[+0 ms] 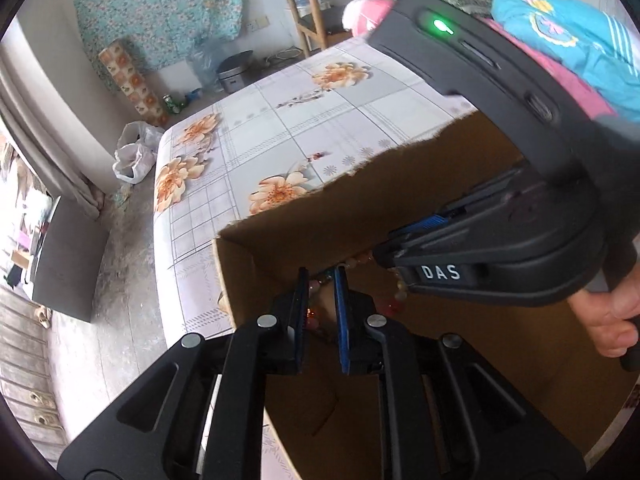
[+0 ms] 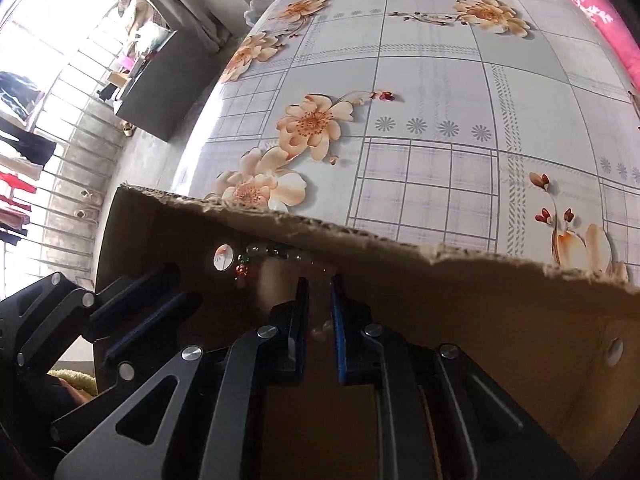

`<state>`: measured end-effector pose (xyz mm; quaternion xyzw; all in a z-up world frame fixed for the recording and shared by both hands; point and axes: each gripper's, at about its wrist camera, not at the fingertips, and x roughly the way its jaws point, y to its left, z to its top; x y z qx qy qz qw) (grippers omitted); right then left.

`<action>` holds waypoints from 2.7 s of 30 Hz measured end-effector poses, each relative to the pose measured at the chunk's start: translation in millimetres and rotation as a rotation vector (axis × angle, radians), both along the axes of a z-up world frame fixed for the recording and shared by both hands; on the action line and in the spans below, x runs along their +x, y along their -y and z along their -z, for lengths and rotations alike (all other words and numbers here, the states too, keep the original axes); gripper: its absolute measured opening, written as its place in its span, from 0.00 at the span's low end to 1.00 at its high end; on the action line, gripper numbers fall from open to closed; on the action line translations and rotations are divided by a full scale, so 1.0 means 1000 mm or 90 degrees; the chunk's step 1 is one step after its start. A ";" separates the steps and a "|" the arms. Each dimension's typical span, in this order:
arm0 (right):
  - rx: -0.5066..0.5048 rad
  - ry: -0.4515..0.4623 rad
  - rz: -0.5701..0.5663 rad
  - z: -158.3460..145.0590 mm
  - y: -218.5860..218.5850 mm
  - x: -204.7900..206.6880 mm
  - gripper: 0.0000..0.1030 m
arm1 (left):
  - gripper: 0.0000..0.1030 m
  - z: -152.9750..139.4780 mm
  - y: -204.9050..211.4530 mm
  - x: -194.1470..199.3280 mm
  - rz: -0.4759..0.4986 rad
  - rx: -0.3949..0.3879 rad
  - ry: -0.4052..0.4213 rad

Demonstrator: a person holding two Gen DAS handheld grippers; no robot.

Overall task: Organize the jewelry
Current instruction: 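Carry the beaded bracelet into the cardboard box and open both grippers, then move both grippers back to the pink-strapped smartwatch on the cover, then grasp the watch strap with the left gripper while the right gripper grips the watch face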

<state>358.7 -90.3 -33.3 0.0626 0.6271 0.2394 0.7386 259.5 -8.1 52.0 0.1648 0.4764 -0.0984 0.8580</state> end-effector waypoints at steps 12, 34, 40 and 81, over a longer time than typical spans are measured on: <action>-0.036 0.349 0.066 -0.162 0.055 -0.126 0.66 | 0.66 -0.076 -0.048 -0.111 -0.046 -0.159 0.164; -0.245 0.458 0.115 -0.115 0.121 -0.344 0.94 | 0.80 0.051 -0.012 -0.247 -0.049 -0.126 0.079; -0.190 0.366 -0.020 -0.070 0.085 -0.336 0.90 | 0.80 0.071 0.009 -0.238 -0.004 -0.061 0.057; 0.017 0.023 -0.222 -0.004 0.104 -0.233 0.53 | 0.47 0.096 0.086 -0.273 0.206 0.026 0.131</action>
